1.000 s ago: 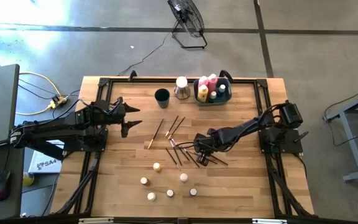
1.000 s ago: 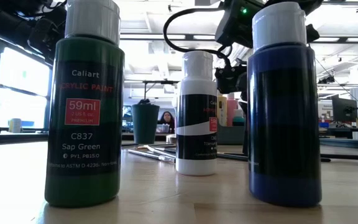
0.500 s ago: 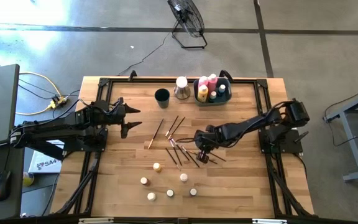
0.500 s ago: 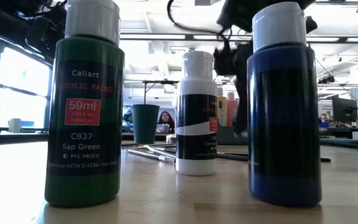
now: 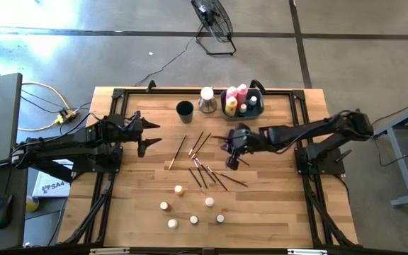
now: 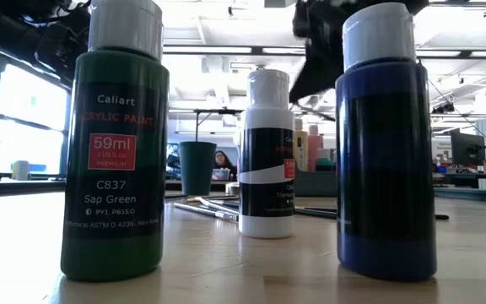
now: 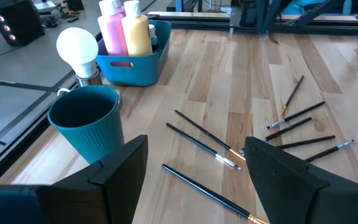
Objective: Pick & Place Paint Supplies
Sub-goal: Put the silver paintbrush into the blue cup
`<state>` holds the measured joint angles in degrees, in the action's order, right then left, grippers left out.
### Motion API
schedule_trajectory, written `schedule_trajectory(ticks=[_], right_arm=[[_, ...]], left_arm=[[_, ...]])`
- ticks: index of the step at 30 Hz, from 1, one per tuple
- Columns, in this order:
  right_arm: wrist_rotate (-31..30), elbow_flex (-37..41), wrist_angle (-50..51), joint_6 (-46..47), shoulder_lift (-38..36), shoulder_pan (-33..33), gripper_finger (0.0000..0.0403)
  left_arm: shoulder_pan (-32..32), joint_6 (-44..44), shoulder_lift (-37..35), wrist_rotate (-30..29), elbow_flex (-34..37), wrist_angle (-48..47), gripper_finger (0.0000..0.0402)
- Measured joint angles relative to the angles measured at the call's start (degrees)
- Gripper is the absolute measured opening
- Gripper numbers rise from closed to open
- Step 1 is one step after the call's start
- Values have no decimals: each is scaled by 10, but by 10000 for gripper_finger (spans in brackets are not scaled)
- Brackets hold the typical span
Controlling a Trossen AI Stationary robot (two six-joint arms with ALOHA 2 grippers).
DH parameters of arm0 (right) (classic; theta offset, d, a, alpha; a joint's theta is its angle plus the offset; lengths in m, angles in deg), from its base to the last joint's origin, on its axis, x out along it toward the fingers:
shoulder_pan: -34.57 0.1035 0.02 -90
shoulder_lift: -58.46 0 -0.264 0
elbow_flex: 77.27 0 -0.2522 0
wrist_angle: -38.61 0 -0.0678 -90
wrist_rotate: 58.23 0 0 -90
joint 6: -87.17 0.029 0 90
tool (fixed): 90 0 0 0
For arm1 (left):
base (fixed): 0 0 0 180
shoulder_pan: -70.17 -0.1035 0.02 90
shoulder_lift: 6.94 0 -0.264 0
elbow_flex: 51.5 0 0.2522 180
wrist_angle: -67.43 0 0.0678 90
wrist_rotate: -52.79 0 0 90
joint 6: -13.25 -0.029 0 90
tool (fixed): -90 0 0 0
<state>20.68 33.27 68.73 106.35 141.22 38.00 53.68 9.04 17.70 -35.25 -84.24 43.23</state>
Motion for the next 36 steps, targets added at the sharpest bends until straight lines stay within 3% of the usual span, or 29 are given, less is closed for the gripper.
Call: schedule_trajectory(ticks=[7,18,26,36], right_arm=[[-25,0,-99,-97,-39,-5,3],[-27,0,-235,-210,-40,-6,3],[-26,0,-303,-261,-40,-6,3],[-20,0,-357,-296,-40,-6,3]], left_arm=[[0,11,0,0,0,0,264],[0,49,5,23,0,40,264],[0,33,89,145,0,263,264],[0,45,344,214,-13,561,264]])
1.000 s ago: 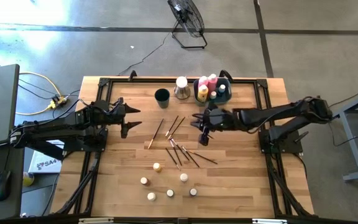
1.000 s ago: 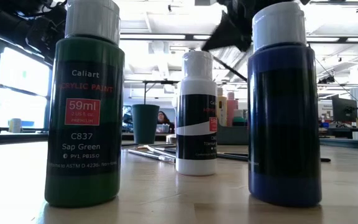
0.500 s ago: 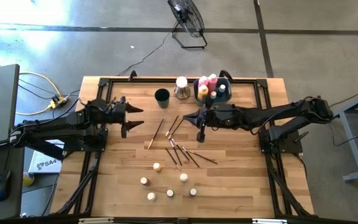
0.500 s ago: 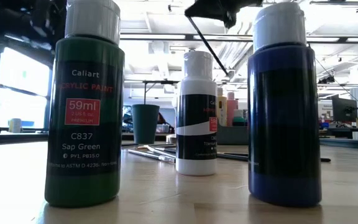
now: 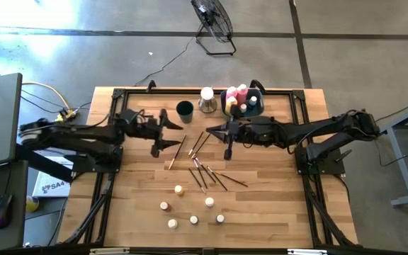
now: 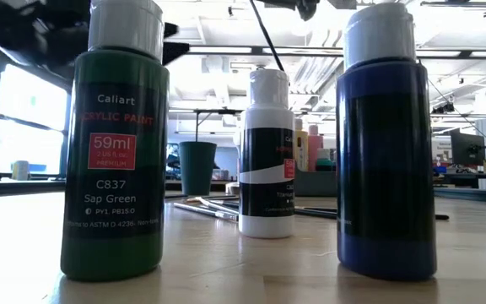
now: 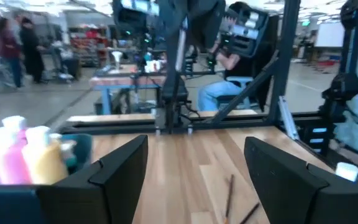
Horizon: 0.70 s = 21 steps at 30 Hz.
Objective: Pick & Place Paint Supplies
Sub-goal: Put the silver paintbrush into the blue cup
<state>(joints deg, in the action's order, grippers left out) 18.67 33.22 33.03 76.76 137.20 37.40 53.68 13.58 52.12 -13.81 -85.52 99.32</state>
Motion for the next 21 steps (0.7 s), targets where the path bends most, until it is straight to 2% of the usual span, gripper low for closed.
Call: schedule_trajectory(ticks=[2,6,9,12,21], right_arm=[[0,0,-15,-1,4,0,3],[12,0,-54,-4,29,0,3],[13,0,-85,-4,52,0,3],[12,0,-118,-3,71,0,3],[15,0,-209,15,120,0,3]], left_arm=[[0,4,48,3,-20,27,264],[0,8,117,5,-70,23,264],[0,13,145,45,-98,23,264],[0,14,152,77,-113,22,264],[0,1,152,77,-117,22,264]])
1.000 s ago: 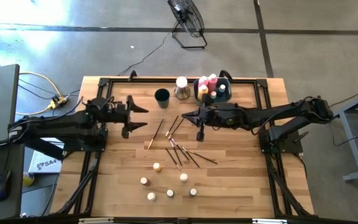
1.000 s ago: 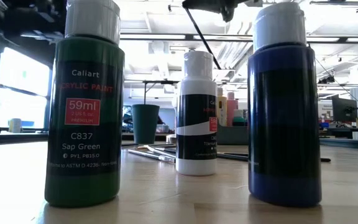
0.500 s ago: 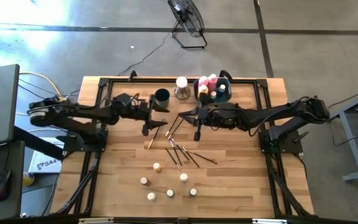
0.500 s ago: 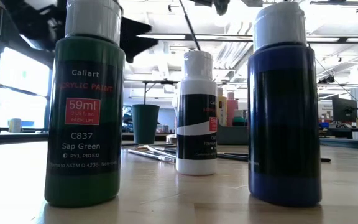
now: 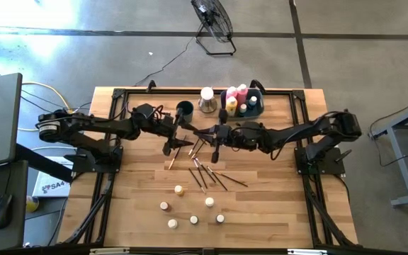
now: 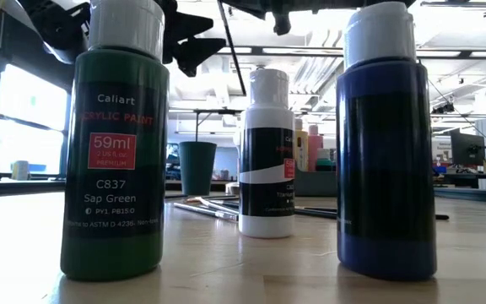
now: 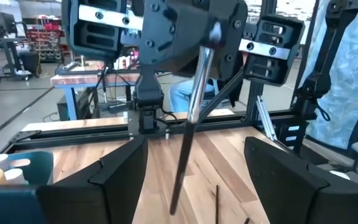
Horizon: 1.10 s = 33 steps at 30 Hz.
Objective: Pick & Place Paint Supplies
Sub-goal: Put the silver paintbrush into the blue cup
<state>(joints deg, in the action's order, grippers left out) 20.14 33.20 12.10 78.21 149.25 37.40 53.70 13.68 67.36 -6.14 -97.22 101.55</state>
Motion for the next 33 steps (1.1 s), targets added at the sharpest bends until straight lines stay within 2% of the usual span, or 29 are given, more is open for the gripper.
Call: schedule_trajectory(ticks=[17,33], right_arm=[[-4,0,-20,25,15,0,3],[-2,0,-35,31,21,2,3]], left_arm=[[0,-48,0,-2,0,0,264],[0,-49,0,-8,0,0,264]])
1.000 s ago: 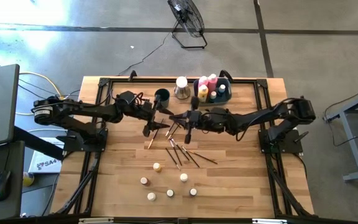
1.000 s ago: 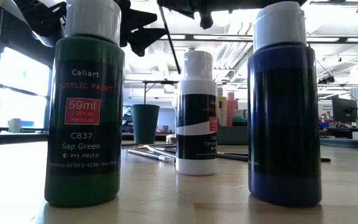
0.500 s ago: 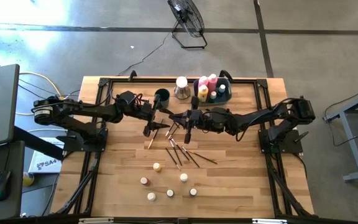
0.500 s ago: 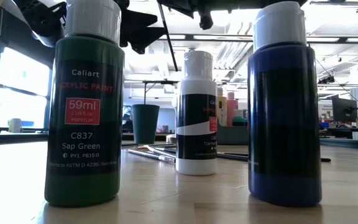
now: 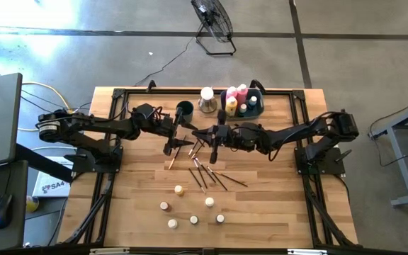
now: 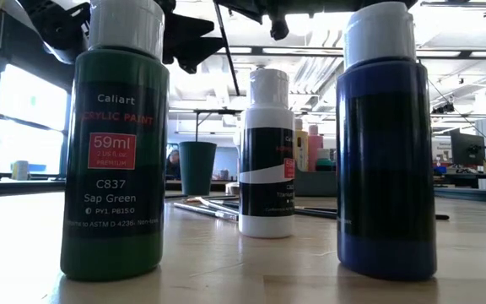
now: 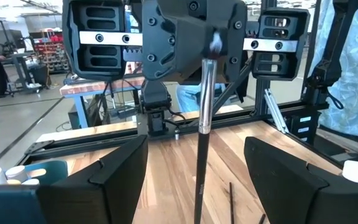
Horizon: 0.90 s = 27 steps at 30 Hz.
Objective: Pick & Place Paint Supplies
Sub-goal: Put the silver paintbrush into the blue cup
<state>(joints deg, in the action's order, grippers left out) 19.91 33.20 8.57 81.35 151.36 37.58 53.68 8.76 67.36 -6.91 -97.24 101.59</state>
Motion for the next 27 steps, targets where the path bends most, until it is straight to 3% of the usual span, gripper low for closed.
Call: schedule_trajectory(ticks=[27], right_arm=[[-4,0,-44,-21,27,0,3]], left_arm=[[5,9,0,-6,0,14,264]])
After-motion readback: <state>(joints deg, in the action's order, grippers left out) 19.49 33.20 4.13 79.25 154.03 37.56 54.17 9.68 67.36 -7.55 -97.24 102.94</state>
